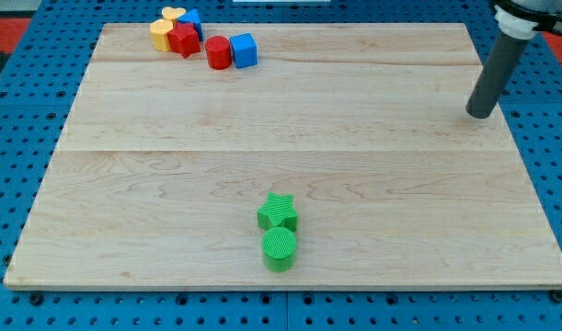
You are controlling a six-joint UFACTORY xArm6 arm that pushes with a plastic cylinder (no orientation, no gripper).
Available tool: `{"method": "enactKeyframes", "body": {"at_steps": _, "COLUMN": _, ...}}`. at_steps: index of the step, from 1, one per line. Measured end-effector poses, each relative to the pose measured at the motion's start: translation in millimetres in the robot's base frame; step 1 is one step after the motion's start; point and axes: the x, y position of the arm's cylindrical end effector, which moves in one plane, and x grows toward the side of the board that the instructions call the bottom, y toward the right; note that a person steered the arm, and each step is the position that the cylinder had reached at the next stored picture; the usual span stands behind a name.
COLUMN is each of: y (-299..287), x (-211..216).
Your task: Place your arm below the red star
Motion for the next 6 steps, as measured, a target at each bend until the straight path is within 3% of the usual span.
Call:
{"method": "enactKeyframes", "body": {"at_steps": 1, "y": 14.3, "x": -4.2}}
{"method": "enactKeyframes", "body": {"at_steps": 2, "y": -30.5, "x": -11.6}}
{"method": "enactKeyframes", "body": {"at_steps": 6, "y": -422.4, "x": -36.2}}
